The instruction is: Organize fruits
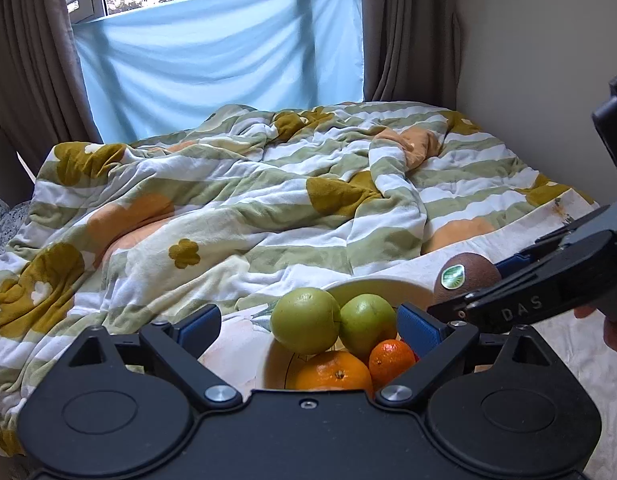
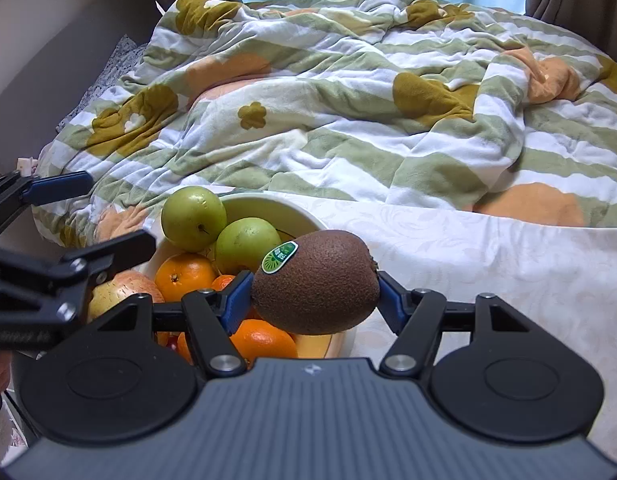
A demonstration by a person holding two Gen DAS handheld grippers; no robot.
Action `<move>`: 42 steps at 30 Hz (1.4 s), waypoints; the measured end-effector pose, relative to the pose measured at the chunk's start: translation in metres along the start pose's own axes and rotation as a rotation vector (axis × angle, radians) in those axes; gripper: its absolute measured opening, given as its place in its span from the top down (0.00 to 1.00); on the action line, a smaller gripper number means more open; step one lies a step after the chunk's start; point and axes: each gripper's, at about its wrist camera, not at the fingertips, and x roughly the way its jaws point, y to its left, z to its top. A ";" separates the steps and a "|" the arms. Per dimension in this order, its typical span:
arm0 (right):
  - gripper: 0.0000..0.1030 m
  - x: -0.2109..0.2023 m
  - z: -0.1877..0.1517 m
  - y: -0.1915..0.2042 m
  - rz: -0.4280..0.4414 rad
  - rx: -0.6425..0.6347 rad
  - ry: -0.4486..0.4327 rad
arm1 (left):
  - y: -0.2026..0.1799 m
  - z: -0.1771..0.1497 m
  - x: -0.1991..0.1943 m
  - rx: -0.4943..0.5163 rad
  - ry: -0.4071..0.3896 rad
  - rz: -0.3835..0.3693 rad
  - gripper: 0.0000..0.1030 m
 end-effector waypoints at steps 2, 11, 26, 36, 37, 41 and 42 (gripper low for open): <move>0.22 0.006 0.000 0.001 0.005 0.002 0.006 | 0.000 -0.007 -0.003 0.002 0.009 0.004 0.06; 0.22 0.021 -0.003 0.007 0.020 0.016 0.012 | -0.001 -0.019 -0.020 -0.003 -0.004 0.000 0.06; 0.00 0.000 -0.008 0.008 0.003 0.055 -0.065 | -0.013 -0.021 -0.043 0.003 -0.022 0.005 0.06; 0.00 -0.098 -0.021 -0.006 -0.053 0.000 -0.192 | -0.061 -0.002 -0.108 -0.055 -0.127 0.078 0.06; 0.00 -0.110 -0.025 -0.009 -0.062 -0.006 -0.206 | -0.067 0.000 -0.115 -0.063 -0.137 0.081 0.06; 0.00 -0.160 -0.045 -0.024 -0.109 -0.026 -0.248 | -0.096 0.004 -0.145 -0.075 -0.183 0.097 0.06; 0.00 -0.173 -0.051 -0.028 -0.123 -0.027 -0.258 | -0.105 0.005 -0.153 -0.075 -0.196 0.107 0.06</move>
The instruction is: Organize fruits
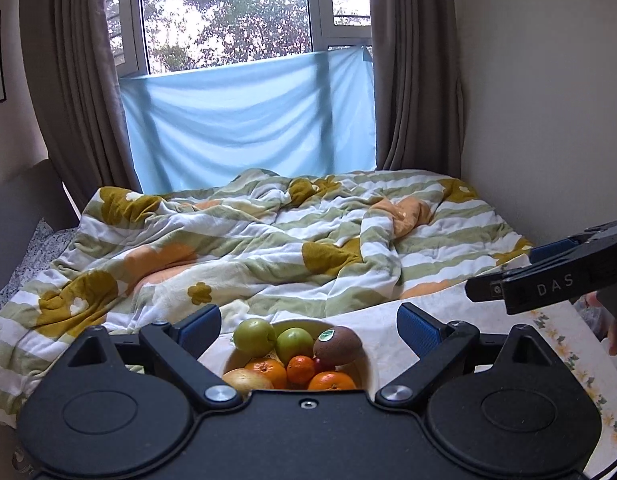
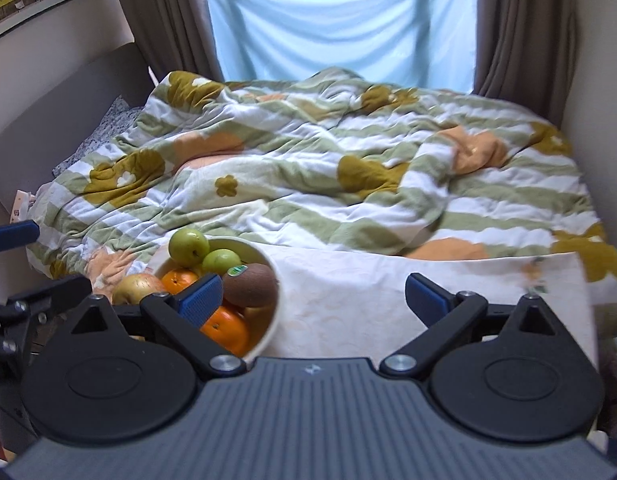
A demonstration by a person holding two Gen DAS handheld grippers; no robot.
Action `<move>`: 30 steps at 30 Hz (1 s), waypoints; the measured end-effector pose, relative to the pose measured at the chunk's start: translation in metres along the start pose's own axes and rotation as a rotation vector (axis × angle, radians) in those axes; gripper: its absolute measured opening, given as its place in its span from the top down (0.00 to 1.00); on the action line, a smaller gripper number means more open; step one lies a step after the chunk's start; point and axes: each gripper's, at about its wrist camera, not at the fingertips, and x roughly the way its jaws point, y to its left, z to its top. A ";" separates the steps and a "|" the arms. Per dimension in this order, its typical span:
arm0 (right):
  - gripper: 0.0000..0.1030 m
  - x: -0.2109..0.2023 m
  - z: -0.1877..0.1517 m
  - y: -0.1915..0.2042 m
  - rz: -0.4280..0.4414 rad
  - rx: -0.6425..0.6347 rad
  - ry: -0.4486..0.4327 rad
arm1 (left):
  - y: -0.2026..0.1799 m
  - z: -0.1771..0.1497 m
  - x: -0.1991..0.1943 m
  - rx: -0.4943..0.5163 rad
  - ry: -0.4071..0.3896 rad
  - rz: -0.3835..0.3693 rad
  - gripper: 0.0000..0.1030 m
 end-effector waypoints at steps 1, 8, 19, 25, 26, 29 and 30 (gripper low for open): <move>0.00 -0.012 -0.003 -0.006 -0.014 0.000 -0.007 | -0.007 0.001 -0.007 -0.001 -0.008 0.008 0.06; 0.00 -0.091 -0.039 -0.045 -0.114 0.024 -0.052 | -0.050 -0.010 -0.049 -0.063 -0.001 0.034 0.05; 0.00 -0.168 -0.106 -0.064 -0.235 0.020 -0.070 | -0.083 -0.047 -0.094 -0.144 0.050 0.053 0.05; 0.00 -0.181 -0.121 -0.065 -0.230 0.059 -0.060 | -0.090 -0.055 -0.104 -0.157 0.074 0.061 0.05; 0.00 -0.182 -0.123 -0.064 -0.229 0.058 -0.058 | -0.091 -0.055 -0.105 -0.156 0.075 0.060 0.05; 0.00 -0.182 -0.126 -0.062 -0.231 0.054 -0.052 | -0.092 -0.057 -0.106 -0.163 0.077 0.045 0.05; 0.00 -0.182 -0.127 -0.062 -0.232 0.055 -0.051 | -0.091 -0.057 -0.106 -0.175 0.081 0.033 0.05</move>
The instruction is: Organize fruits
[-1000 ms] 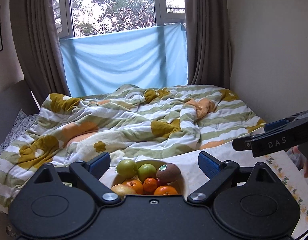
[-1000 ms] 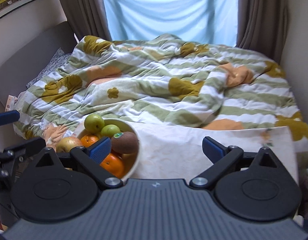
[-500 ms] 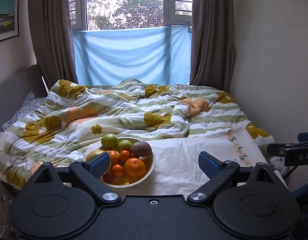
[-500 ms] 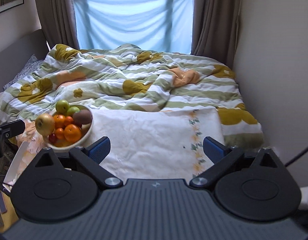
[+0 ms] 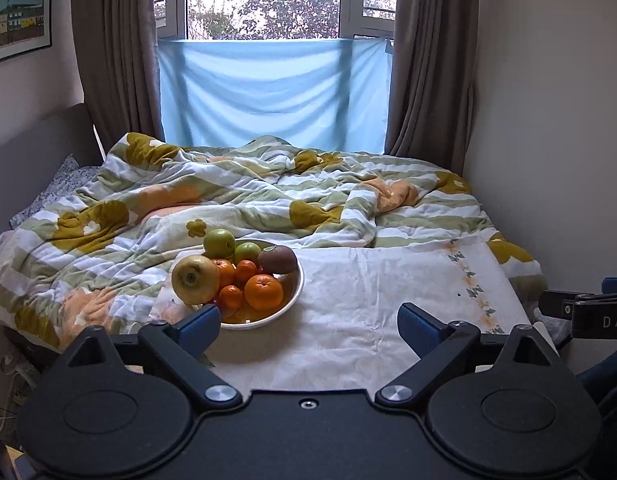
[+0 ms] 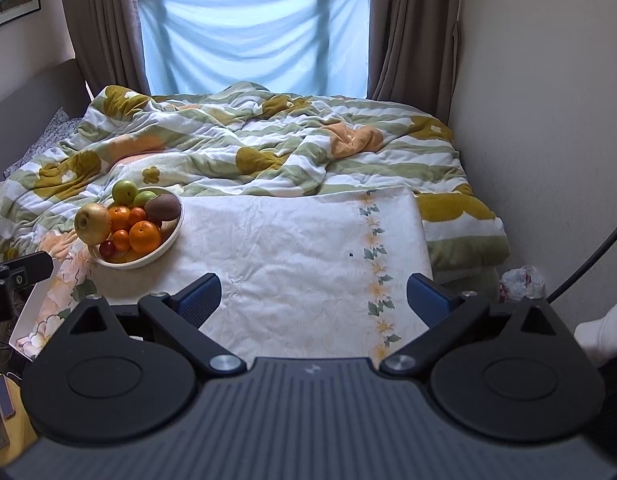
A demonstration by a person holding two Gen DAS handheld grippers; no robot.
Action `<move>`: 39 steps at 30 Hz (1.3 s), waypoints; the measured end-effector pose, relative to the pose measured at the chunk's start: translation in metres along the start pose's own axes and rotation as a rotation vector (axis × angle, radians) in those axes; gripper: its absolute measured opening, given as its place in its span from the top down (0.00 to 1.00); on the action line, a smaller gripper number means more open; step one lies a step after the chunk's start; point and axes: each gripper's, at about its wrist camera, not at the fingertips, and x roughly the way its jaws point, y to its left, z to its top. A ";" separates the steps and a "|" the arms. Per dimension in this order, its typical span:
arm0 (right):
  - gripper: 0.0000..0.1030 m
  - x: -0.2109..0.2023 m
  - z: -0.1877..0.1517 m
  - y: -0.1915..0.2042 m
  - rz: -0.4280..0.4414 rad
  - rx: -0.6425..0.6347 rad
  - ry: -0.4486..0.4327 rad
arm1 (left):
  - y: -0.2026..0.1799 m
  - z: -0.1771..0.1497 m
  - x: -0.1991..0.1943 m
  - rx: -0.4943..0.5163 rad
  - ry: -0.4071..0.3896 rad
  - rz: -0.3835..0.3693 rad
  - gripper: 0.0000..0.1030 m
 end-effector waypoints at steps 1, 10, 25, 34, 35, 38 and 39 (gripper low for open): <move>0.00 0.000 0.000 0.000 -0.001 0.002 0.000 | 0.000 0.000 0.001 -0.008 0.003 -0.007 0.05; 0.00 -0.002 -0.002 -0.001 -0.007 0.006 -0.003 | 0.001 -0.001 0.002 -0.002 0.013 0.012 0.05; 0.00 0.000 -0.004 0.000 -0.012 0.007 -0.001 | 0.004 0.000 0.006 -0.004 0.018 0.020 0.05; 0.00 0.001 -0.003 0.000 -0.012 0.008 0.002 | 0.006 0.001 0.007 0.000 0.017 0.024 0.05; 0.00 0.001 -0.003 0.000 -0.012 0.008 0.002 | 0.007 0.001 0.008 0.001 0.016 0.024 0.05; 0.00 0.001 -0.003 0.000 -0.011 0.009 0.002 | 0.009 0.002 0.009 0.005 0.016 0.025 0.05; 0.00 0.002 -0.002 0.000 -0.010 0.009 0.002 | 0.009 0.002 0.009 0.005 0.016 0.024 0.05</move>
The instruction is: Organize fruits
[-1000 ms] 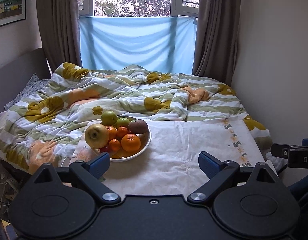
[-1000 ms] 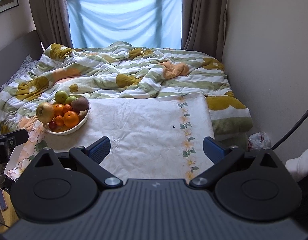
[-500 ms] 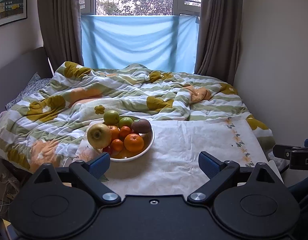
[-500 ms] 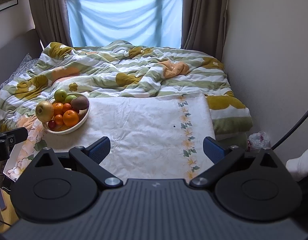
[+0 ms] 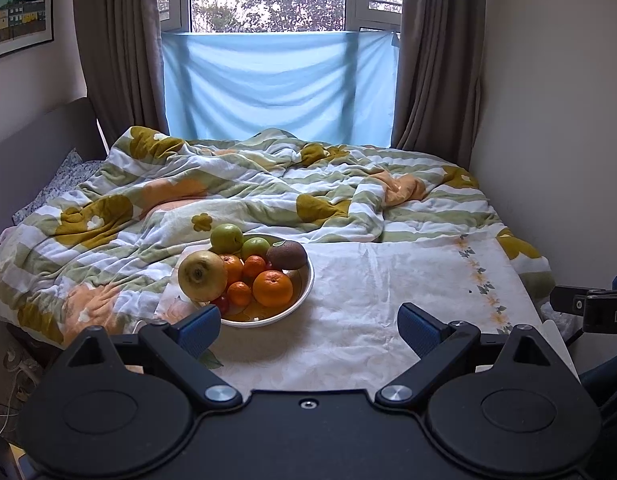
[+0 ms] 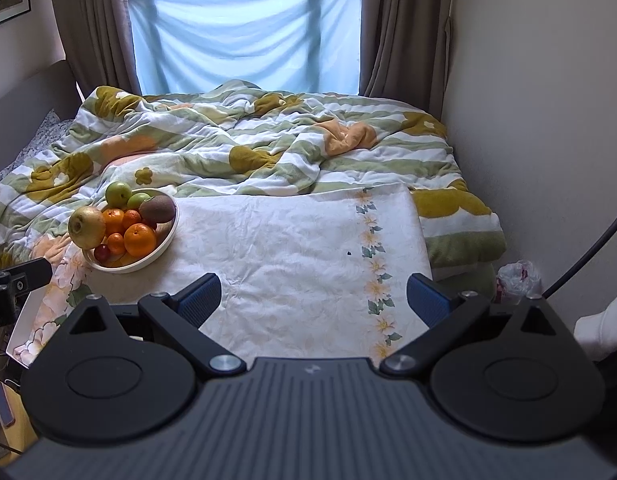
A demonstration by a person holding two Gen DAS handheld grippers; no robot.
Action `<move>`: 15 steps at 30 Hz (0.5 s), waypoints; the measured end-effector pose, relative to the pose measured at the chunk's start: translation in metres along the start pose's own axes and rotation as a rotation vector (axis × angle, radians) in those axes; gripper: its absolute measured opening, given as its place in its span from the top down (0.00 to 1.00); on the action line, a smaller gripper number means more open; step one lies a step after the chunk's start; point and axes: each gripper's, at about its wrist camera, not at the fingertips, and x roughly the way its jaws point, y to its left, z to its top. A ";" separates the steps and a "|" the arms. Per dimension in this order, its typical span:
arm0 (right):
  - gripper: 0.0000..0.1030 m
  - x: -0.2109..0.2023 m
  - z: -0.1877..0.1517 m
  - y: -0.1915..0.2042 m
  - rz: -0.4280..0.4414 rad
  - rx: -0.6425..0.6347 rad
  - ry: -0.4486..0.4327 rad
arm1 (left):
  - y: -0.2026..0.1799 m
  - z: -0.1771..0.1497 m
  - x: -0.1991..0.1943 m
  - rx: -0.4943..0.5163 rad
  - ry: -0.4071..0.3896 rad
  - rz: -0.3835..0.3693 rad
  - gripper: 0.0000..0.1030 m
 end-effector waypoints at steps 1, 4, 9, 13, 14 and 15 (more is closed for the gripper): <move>0.00 0.000 0.000 0.000 -0.001 0.000 0.000 | 0.000 0.000 0.000 0.000 0.000 0.000 0.05; 0.00 0.000 0.000 0.000 -0.001 -0.001 0.000 | 0.000 0.000 0.000 0.000 0.001 0.000 0.05; 0.00 0.000 0.001 0.000 0.000 -0.002 0.001 | 0.000 0.000 0.001 0.002 0.003 0.002 0.05; 0.00 0.002 0.001 -0.001 0.000 -0.001 0.003 | 0.003 -0.001 0.002 0.004 0.003 0.006 0.05; 0.00 0.002 0.001 -0.001 0.000 -0.002 0.004 | 0.004 -0.001 0.002 0.005 0.004 0.007 0.05; 0.00 0.002 0.001 -0.001 0.000 -0.002 0.003 | 0.003 -0.001 0.002 0.007 0.004 0.009 0.05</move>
